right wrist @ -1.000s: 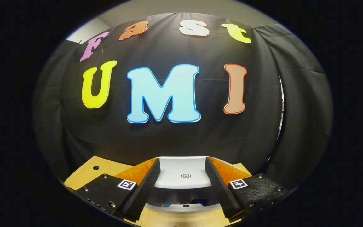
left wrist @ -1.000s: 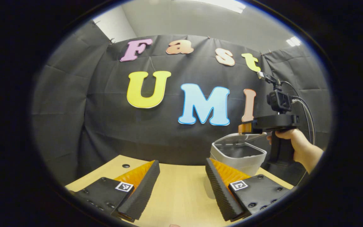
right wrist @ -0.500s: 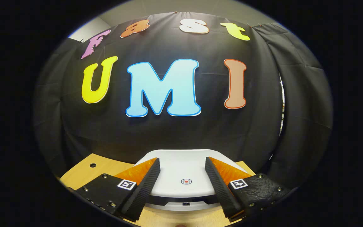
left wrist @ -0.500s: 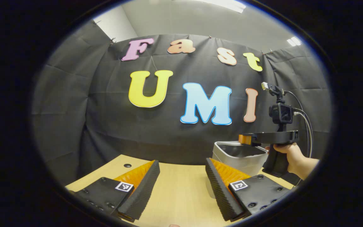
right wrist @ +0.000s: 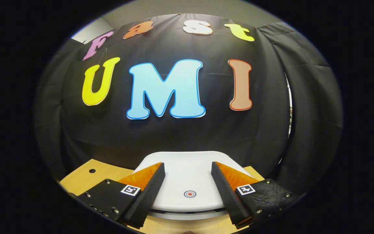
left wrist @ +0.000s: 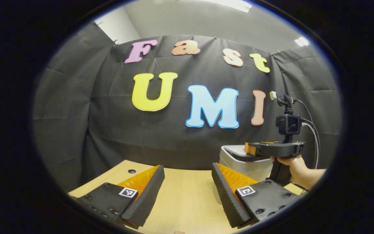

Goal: Press the lid of the desktop garbage bin to open it, pick up the crumpled paper on the desktop and throw it into the bin, then pick up the pop can on the desktop and drop it into the bin, and finally close the garbage bin lid.

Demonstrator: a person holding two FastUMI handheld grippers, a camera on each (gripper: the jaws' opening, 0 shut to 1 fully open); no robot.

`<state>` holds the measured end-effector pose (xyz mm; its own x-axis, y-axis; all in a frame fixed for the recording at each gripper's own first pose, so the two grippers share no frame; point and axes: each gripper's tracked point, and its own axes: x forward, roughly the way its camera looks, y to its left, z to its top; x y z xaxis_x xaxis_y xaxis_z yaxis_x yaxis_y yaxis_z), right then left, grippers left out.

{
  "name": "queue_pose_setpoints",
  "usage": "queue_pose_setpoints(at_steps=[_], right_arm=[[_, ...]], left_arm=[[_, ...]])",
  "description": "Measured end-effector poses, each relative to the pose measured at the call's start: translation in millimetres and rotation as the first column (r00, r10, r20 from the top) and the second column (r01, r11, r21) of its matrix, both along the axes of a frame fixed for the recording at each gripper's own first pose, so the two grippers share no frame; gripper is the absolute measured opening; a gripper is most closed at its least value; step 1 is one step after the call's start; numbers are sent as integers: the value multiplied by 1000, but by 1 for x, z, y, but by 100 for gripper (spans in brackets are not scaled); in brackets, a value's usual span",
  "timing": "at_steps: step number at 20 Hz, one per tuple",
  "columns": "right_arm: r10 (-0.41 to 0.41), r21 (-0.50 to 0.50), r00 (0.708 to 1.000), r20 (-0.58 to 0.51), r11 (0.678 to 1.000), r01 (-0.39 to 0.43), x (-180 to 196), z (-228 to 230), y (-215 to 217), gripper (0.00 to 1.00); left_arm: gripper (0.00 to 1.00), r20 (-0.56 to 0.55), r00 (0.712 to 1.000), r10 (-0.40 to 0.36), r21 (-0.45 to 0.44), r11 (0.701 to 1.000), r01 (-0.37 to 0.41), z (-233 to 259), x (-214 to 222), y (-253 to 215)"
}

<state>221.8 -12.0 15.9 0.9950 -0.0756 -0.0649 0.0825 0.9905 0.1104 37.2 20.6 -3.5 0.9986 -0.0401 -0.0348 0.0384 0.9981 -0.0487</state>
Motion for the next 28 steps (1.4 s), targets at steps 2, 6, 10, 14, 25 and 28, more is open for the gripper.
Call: queue_pose_setpoints(at_steps=[2, 6, 10, 14, 25, 28], right_arm=[[0, -14, 1000, 12, 1000, 0, 1, -3, 0, 93], [0, -41, 999, 32, 999, 1, 6, -2, 0, 93], [7, -18, 999, 51, 1000, -6, 7, -5, 0, 93], [21, -17, 998, 63, 1000, -20, 10, -6, 0, 93], [28, -40, 997, 67, 999, -25, 17, -9, -1, 93], [27, -25, 998, 58, 999, -26, 19, -13, -2, 94]], left_arm=[[95, -2, 1000, 2, -1, 1000, -2, -1, -1, 1], [95, -7, 1000, 5, -2, 1000, -5, -3, 1, 4], [95, -6, 1000, 5, 1, 1000, -5, -2, 0, 2], [95, -7, 1000, 5, -1, 1000, -5, -3, 2, 2], [95, -8, 1000, 7, 8, 1000, -7, -3, 6, 3], [95, -3, 1000, 1, 8, 1000, 0, 1, 9, 1]])
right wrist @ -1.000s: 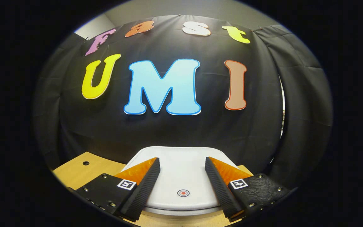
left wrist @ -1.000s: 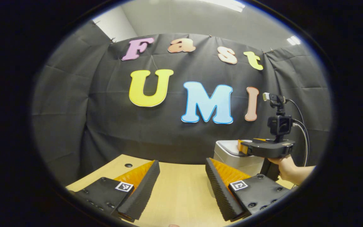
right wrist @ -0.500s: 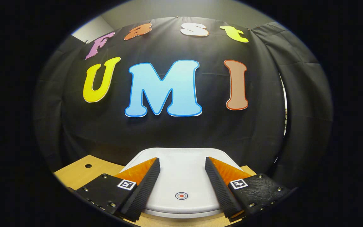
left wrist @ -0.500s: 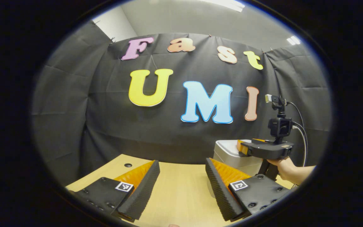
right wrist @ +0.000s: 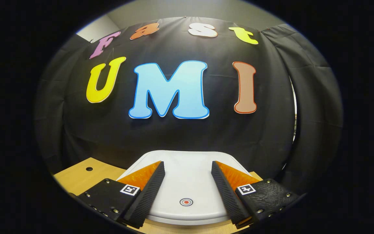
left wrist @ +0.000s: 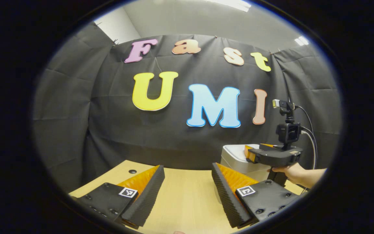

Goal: Press the lid of the desktop garbage bin to open it, pick up the crumpled paper on the desktop and throw it into the bin, then pick up the pop can on the desktop and drop it into the bin, and finally close the garbage bin lid.

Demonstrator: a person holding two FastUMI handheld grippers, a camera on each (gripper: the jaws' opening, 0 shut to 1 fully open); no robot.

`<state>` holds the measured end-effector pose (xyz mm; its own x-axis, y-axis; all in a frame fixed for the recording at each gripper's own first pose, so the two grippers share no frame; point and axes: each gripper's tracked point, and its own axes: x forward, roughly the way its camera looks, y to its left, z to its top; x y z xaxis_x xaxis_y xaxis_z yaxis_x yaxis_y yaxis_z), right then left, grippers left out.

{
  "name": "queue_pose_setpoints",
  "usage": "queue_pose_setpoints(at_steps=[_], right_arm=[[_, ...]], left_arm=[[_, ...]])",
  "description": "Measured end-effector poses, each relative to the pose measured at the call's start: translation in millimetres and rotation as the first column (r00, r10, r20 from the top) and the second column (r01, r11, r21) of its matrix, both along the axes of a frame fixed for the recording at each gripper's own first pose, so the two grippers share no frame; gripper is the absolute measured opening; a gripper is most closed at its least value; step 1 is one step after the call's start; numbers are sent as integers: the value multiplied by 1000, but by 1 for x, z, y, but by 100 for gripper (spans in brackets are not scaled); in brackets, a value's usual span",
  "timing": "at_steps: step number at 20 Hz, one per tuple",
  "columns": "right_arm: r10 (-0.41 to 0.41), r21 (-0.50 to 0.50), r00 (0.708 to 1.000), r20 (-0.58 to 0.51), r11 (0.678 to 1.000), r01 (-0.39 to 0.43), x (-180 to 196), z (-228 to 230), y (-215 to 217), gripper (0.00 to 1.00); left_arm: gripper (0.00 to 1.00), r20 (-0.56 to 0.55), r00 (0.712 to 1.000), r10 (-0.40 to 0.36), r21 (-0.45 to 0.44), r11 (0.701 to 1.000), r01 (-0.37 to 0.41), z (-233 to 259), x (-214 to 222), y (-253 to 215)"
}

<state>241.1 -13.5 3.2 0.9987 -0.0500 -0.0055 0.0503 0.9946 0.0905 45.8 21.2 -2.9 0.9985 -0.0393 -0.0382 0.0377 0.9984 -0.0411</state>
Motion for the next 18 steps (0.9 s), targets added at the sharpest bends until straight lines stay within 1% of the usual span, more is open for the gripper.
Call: queue_pose_setpoints(at_steps=[2, 3, 4, 10, 11, 15, 18], right_arm=[[-5, 10, 1000, 20, 1000, 5, 1, 2, 0, 94], [-10, 10, 1000, 20, 1000, 9, 1, 0, 0, 92], [-15, 13, 1000, 21, 1000, 15, 2, 0, -2, 94], [-27, 10, 999, 30, 1000, 27, 1, 3, -1, 94], [-32, 7, 998, 45, 999, 32, 0, 6, -2, 94], [-34, 42, 999, 2, 999, 34, -10, 5, -5, 93], [-22, -1, 1000, 4, 1000, 22, -27, 7, -6, 94]], left_arm=[[95, -3, 1000, -6, -1, 1000, 6, -1, 2, -2], [95, -5, 1000, -9, -2, 1000, 9, -1, 2, -4], [95, -6, 1000, -12, -3, 1000, 12, -1, 1, -4], [95, 11, 1000, -17, -12, 1000, 17, 7, -5, -9], [95, 12, 1000, -15, -15, 1000, 15, 8, -8, -9], [95, 7, 1000, 10, -12, 1000, -9, 7, -18, -8], [95, 13, 999, 32, -13, 999, -32, 11, -27, -10]])
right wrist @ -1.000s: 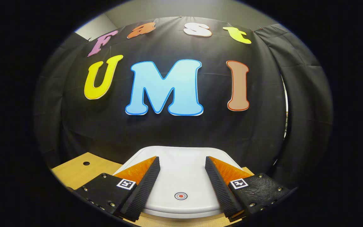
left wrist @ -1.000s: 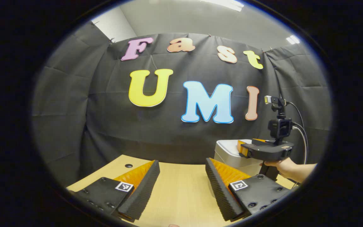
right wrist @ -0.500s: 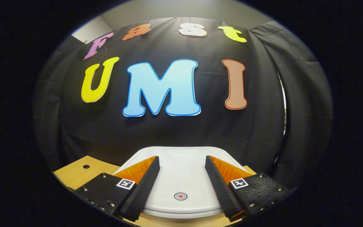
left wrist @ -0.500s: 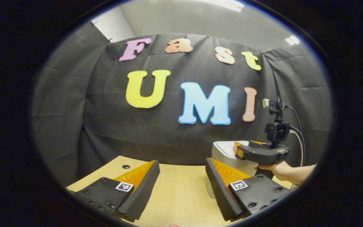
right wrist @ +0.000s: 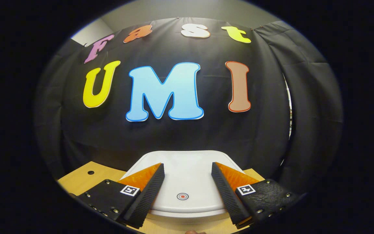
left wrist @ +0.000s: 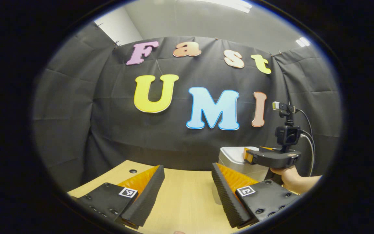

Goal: Press the lid of the desktop garbage bin to open it, pick up the crumpled paper on the desktop and throw it into the bin, then pick up the pop can on the desktop and drop it into the bin, and finally close the garbage bin lid.

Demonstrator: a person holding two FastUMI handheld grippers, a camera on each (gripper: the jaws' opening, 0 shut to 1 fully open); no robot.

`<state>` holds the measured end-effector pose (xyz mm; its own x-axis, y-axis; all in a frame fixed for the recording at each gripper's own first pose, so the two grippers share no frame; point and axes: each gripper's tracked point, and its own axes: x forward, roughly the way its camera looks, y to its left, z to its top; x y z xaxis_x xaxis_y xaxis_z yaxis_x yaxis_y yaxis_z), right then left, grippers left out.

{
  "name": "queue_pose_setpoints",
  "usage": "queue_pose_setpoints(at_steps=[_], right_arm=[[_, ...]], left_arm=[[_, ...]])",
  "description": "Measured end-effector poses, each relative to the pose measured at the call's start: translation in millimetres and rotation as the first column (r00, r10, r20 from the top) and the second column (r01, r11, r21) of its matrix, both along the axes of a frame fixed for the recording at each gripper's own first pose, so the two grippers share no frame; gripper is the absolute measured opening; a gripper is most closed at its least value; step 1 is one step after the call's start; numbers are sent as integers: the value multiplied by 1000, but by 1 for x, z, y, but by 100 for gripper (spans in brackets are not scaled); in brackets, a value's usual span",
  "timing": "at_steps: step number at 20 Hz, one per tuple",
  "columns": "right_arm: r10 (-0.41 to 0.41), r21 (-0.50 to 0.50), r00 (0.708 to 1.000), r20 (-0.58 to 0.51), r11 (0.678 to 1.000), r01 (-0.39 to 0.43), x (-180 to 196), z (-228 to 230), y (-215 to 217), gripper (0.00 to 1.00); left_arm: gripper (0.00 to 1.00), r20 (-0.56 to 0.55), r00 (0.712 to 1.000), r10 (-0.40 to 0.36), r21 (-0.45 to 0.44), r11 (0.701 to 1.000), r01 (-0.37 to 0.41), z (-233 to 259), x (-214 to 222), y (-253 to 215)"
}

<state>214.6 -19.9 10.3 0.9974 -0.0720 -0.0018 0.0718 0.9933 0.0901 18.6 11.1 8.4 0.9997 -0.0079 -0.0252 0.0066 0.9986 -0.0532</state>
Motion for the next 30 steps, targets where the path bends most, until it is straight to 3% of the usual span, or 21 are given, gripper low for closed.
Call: queue_pose_setpoints(at_steps=[6, 16, 24, 30], right_arm=[[57, -64, 998, 34, 996, -55, -58, 21, 3, 93], [156, -61, 985, 78, 987, -152, -154, 40, 14, 93], [152, -17, 984, 91, 988, -151, -202, 43, 22, 93], [118, -7, 990, 78, 993, -117, -216, 34, 32, 94]], left_arm=[[95, 13, 999, 44, 10, 999, -44, 3, -14, -6], [95, 31, 992, 118, 12, 993, -119, 0, -39, -9], [95, 52, 997, 61, 26, 998, -63, 12, -35, -8], [96, 72, 997, -3, 71, 997, -2, 19, -24, -6]])
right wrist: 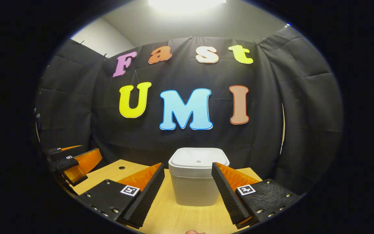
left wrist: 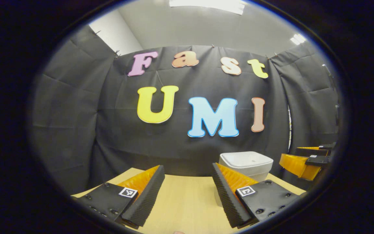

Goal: Press the lid of the desktop garbage bin to open it, pick up the crumpled paper on the desktop and throw it into the bin, then pick up the pop can on the desktop and drop it into the bin, and finally close the garbage bin lid.

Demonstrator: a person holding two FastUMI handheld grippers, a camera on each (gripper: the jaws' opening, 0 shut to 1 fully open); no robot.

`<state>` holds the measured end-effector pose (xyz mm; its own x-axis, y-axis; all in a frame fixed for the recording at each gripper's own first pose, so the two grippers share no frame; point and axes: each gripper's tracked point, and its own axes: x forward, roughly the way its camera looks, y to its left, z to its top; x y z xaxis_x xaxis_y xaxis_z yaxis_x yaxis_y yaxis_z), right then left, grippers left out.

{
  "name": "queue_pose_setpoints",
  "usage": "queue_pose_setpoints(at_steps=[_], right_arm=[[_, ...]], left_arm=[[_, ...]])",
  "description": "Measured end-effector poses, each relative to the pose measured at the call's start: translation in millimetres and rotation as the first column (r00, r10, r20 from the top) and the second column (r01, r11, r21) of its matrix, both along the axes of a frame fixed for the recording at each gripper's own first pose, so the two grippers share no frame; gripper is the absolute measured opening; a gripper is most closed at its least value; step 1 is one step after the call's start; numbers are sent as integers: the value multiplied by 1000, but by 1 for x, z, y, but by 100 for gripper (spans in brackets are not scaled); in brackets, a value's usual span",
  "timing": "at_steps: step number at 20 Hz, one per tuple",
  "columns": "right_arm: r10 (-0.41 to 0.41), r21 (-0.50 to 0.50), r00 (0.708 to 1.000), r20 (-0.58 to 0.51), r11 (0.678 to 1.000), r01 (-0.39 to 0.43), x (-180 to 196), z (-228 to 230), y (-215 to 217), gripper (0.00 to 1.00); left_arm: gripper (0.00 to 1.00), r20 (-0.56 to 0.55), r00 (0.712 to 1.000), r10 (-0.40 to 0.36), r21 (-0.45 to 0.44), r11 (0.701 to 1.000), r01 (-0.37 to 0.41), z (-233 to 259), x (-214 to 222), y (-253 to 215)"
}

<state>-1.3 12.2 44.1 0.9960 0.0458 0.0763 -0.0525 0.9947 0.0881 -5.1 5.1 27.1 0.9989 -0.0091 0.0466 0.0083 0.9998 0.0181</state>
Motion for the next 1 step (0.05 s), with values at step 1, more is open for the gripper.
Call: queue_pose_setpoints(at_steps=[1], right_arm=[[2, -5, 1000, -1, 1000, -2, -1, -1, 5, 94]], left_arm=[[95, 4, 1000, -11, 13, 1000, 11, 1, 2, -1]])
